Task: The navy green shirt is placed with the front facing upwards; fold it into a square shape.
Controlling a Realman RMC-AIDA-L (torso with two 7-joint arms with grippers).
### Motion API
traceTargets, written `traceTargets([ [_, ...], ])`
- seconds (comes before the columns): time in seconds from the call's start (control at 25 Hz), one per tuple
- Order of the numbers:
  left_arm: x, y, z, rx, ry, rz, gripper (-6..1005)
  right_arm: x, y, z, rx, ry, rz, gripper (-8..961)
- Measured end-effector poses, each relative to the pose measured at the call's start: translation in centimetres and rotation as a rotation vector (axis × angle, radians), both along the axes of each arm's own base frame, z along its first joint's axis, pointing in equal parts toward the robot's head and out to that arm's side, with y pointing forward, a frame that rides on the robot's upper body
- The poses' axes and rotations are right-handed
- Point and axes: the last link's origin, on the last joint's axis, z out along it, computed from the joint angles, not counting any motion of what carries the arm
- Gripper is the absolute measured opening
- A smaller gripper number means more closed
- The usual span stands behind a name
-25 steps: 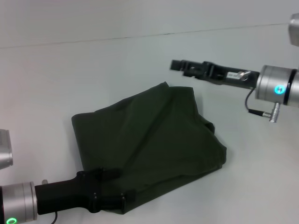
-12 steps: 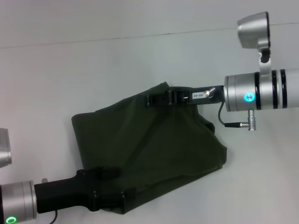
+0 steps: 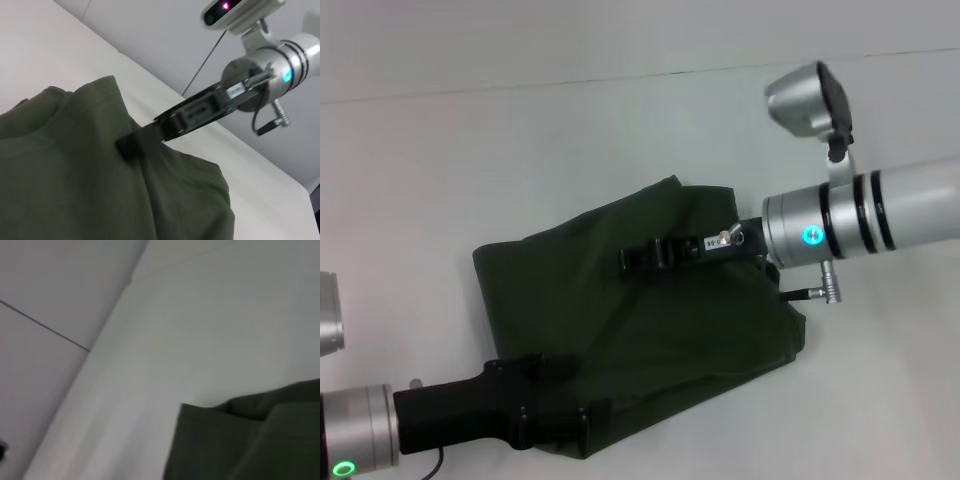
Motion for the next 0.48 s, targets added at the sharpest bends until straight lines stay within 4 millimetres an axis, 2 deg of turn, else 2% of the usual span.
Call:
traceTargets([
  [0.48, 0.6, -0.1, 0.4, -0.002, -0.046, -0.023, 963, 2.0, 0.9, -0.5, 0.093, -0.092, -0.067, 274],
])
